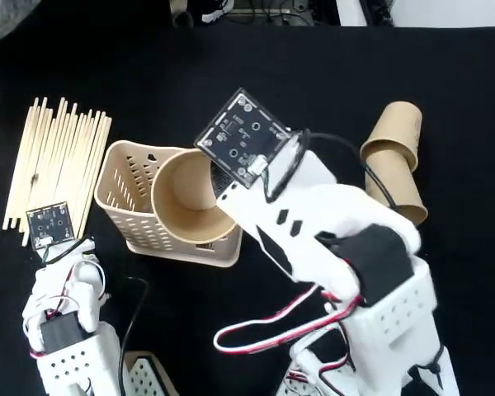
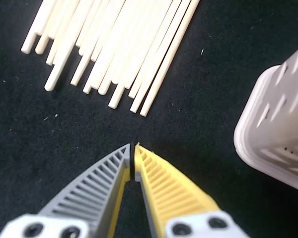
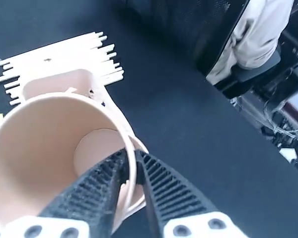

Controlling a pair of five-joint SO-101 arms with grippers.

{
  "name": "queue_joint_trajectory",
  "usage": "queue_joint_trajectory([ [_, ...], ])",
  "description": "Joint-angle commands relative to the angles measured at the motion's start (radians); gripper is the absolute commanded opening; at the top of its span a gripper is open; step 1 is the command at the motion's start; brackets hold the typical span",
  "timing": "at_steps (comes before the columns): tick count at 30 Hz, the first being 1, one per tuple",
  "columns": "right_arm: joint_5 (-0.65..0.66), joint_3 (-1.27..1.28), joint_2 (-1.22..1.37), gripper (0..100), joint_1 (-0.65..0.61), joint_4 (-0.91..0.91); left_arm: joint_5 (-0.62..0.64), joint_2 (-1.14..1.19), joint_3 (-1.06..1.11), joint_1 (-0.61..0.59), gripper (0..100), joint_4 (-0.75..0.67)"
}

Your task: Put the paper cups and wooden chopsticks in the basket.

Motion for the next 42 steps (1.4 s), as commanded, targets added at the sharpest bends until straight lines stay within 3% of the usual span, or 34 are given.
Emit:
queue_joint_trajectory([
  [1, -0.008, 0.007, -0.002, 3.9, -0.011, -0.018, -0.009, -0.008, 0.018, -0.004, 3, -0.017],
  [7, -0.002, 0.007, -0.002, 40.4, -0.011, -0.018, -0.009, -0.008, 0.018, -0.004, 3, -0.017],
  [9, -0.002, 0.007, -0.002, 45.3, -0.011, -0.02, -0.009, -0.008, 0.018, -0.004, 3, -0.017],
  [17, 0.0, -0.022, -0.01, 34.9, -0.009, -0.015, -0.009, -0.008, 0.018, -0.004, 3, -0.017],
  [23, 0.002, -0.071, -0.012, 2.6, 0.175, 0.094, -0.009, -0.008, 0.018, -0.004, 3, -0.017],
  [24, 0.011, -0.074, -0.012, 0.8, 0.222, 0.12, -0.009, -0.008, 0.018, -0.004, 3, -0.017],
  [27, 0.133, -0.058, -0.012, 9.9, 0.339, 0.221, -0.009, -0.008, 0.018, -0.004, 3, -0.017],
  [33, 0.525, 0.114, -0.012, 25.6, 0.611, 0.358, -0.009, -0.008, 0.018, -0.004, 3, -0.017],
  [38, 0.899, 0.334, -0.012, 33.5, 0.898, 0.203, -0.009, -0.008, 0.018, -0.004, 3, -0.015],
  [42, 1.094, 0.533, -0.012, 34.5, 1.053, 0.006, -0.009, -0.008, 0.018, -0.004, 3, -0.015],
])
